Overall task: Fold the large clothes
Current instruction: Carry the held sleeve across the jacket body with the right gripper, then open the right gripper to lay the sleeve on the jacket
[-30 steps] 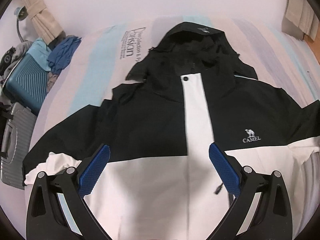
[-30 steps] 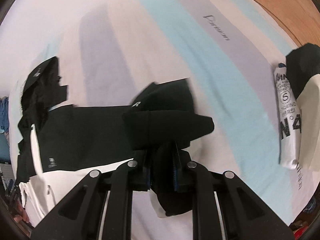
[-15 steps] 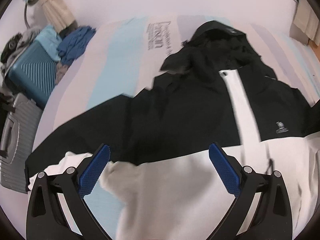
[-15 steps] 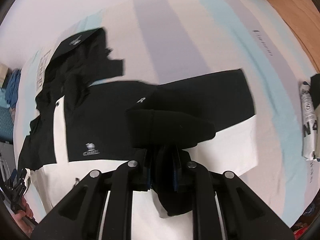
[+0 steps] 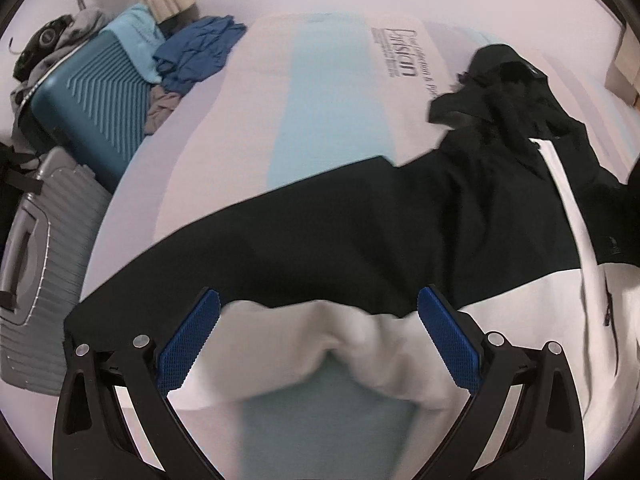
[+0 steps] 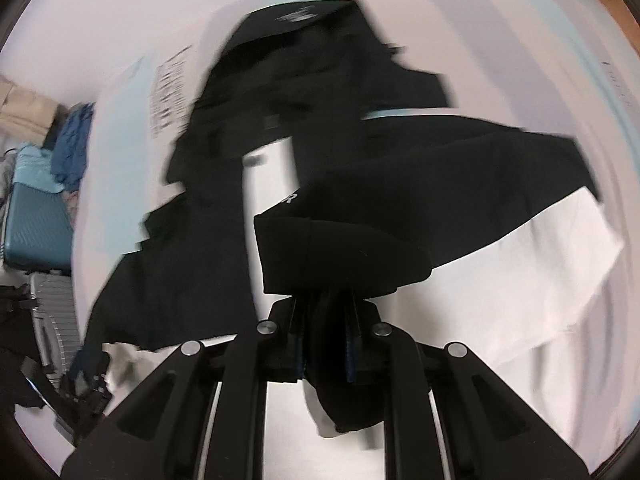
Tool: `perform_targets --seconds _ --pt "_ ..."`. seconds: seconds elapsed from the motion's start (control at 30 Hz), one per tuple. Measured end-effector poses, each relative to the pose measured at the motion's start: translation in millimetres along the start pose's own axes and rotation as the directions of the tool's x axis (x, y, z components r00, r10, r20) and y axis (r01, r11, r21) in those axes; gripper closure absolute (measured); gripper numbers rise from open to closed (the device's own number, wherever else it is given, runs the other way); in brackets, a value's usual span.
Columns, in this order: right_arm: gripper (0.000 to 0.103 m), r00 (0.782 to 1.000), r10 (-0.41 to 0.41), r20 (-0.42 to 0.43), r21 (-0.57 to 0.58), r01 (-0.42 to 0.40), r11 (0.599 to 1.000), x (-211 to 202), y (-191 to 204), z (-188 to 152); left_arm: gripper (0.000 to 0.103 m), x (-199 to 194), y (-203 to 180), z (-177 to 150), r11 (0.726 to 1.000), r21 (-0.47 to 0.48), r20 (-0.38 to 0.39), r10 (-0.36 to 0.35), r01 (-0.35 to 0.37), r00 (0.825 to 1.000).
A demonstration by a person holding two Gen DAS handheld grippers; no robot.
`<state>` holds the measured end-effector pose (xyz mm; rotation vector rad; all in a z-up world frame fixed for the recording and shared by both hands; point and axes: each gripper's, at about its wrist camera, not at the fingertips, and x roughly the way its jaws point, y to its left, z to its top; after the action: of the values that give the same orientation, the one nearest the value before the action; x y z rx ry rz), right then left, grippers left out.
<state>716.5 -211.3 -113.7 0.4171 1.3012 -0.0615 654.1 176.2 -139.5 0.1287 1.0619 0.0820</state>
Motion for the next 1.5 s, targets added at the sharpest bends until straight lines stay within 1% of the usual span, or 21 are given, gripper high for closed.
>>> perform_targets --seconds 0.1,0.23,0.4,0.5,0.63,0.7,0.73,0.83,0.87,0.9,1.0,1.1,1.23,1.37,1.5 --pt "0.091 1.0 0.024 -0.014 -0.023 -0.024 0.999 16.7 48.7 -3.5 0.006 1.2 30.6 -0.4 1.0 -0.012 0.003 0.006 -0.006 1.0" --pt "0.091 0.999 0.033 -0.031 -0.062 -0.035 0.997 38.8 108.5 -13.5 0.006 4.9 73.2 -6.0 0.999 -0.035 -0.003 0.017 -0.017 1.0" --pt "0.091 0.997 0.034 -0.07 -0.132 -0.043 0.99 67.8 164.2 -32.7 0.006 9.5 118.8 -21.3 0.997 -0.06 -0.012 0.041 -0.042 0.999" --pt "0.091 0.996 0.015 -0.087 -0.172 -0.03 0.985 83.0 184.0 -42.9 0.006 13.4 145.3 -33.9 0.995 -0.082 -0.03 0.059 -0.062 0.998" --pt "0.089 0.994 -0.027 -0.107 -0.221 0.003 0.975 106.5 198.6 -54.0 0.006 14.8 174.5 -49.4 0.991 -0.11 -0.036 0.076 -0.079 0.996" --pt "0.085 0.993 -0.033 -0.117 -0.228 0.006 0.974 113.9 199.5 -57.9 0.006 13.9 188.1 -58.5 0.988 -0.131 -0.04 0.082 -0.086 0.996" --pt "0.084 0.992 -0.036 -0.121 -0.226 0.008 0.974 117.3 199.6 -60.1 0.006 14.4 191.3 -60.8 0.987 -0.138 -0.043 0.082 -0.087 0.996" --pt "0.076 0.991 -0.038 -0.126 -0.227 0.009 0.974 121.3 202.6 -64.5 0.006 14.6 202.7 -70.3 0.983 -0.16 -0.051 0.088 -0.095 0.995" --pt "0.07 0.991 -0.039 -0.126 -0.227 0.009 0.974 121.4 204.2 -65.7 0.006 14.2 206.6 -72.8 0.981 -0.17 -0.051 0.086 -0.094 0.995" --pt "0.061 0.991 -0.037 -0.125 -0.225 0.008 0.974 121.0 205.7 -66.8 0.006 13.3 209.3 -74.9 0.979 -0.178 -0.052 0.086 -0.094 0.995" --pt "0.05 0.994 -0.029 -0.107 -0.231 0.003 0.973 114.6 211.7 -70.7 0.006 11.4 216.7 -81.6 0.976 -0.198 -0.051 0.086 -0.095 0.995" --pt "0.044 0.995 -0.019 -0.098 -0.236 -0.004 0.972 108.3 214.9 -74.5 0.006 8.0 224.3 -89.3 0.971 -0.218 -0.053 0.09 -0.099 0.995" --pt "0.043 0.994 0.02 -0.112 -0.225 -0.045 0.973 100.5 219.9 -80.3 0.006 5.0 236.4 -98.6 0.963 -0.248 -0.063 0.092 -0.105 0.994" --pt "0.043 0.992 0.05 -0.113 -0.231 -0.075 0.97 92.3 232.9 -88.1 0.006 -0.4 251.4 -109.8 0.961 -0.246 -0.071 0.114 -0.128 0.991" --pt "0.042 0.984 0.105 -0.141 -0.216 -0.134 0.967 90.7 255.8 -93.6 0.006 -2.6 271.5 -119.7 0.949 -0.278 -0.092 0.125 -0.146 0.988"
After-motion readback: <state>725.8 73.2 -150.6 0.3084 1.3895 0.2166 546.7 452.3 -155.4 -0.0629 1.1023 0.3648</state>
